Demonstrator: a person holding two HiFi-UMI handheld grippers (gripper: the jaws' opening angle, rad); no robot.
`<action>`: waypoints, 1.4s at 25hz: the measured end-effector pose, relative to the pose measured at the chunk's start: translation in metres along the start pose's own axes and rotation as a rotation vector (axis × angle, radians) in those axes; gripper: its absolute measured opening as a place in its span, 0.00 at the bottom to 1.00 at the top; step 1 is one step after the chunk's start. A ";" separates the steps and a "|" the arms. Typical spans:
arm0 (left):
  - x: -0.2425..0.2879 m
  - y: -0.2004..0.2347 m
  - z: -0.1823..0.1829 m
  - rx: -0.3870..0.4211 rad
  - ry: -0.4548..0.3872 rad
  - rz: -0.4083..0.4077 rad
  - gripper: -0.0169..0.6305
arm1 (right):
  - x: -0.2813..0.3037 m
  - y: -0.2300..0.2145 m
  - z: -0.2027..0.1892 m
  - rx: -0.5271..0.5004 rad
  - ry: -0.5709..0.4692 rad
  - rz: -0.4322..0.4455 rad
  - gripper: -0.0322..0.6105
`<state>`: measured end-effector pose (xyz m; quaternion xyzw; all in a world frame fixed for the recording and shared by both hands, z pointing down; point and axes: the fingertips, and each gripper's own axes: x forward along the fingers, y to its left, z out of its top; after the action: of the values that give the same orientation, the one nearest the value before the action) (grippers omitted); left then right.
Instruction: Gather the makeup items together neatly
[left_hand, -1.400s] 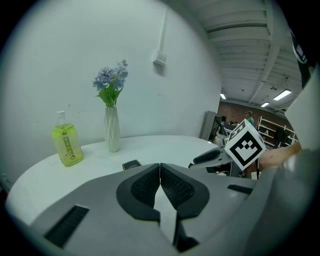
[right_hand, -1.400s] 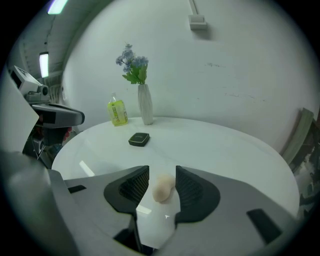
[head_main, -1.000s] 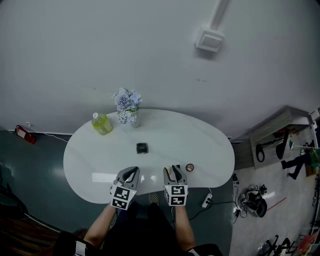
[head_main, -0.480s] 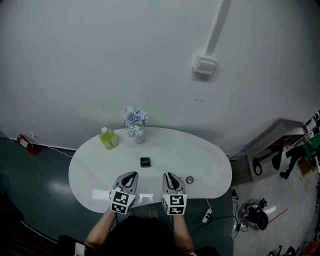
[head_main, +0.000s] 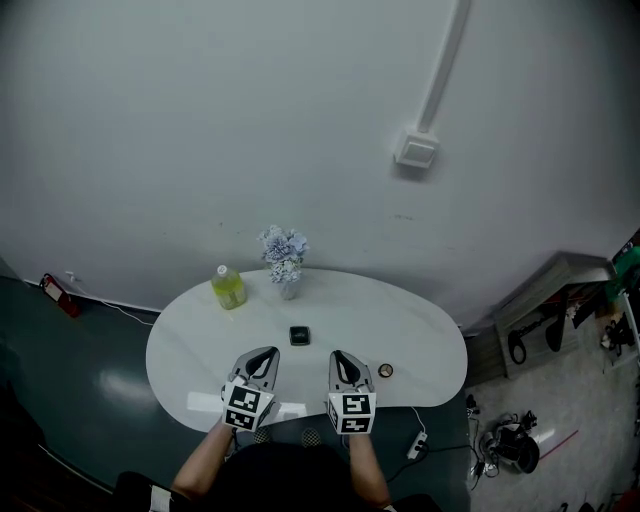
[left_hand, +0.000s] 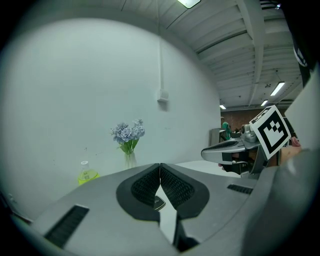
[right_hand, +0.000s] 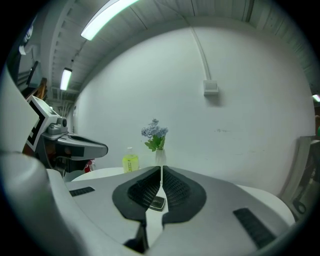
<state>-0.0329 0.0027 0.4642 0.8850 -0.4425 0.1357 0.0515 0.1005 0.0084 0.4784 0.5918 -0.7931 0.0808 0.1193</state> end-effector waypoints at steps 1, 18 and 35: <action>-0.001 0.002 0.000 -0.002 0.005 0.003 0.06 | 0.000 0.002 0.001 -0.001 -0.001 0.002 0.11; -0.013 0.033 -0.017 -0.015 0.017 -0.034 0.06 | 0.016 0.032 -0.012 0.038 0.045 -0.012 0.11; 0.020 0.087 -0.075 -0.069 0.116 -0.119 0.06 | 0.078 0.058 -0.062 0.081 0.201 -0.058 0.11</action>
<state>-0.1058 -0.0497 0.5388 0.8981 -0.3897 0.1681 0.1152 0.0295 -0.0298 0.5610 0.6076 -0.7559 0.1682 0.1763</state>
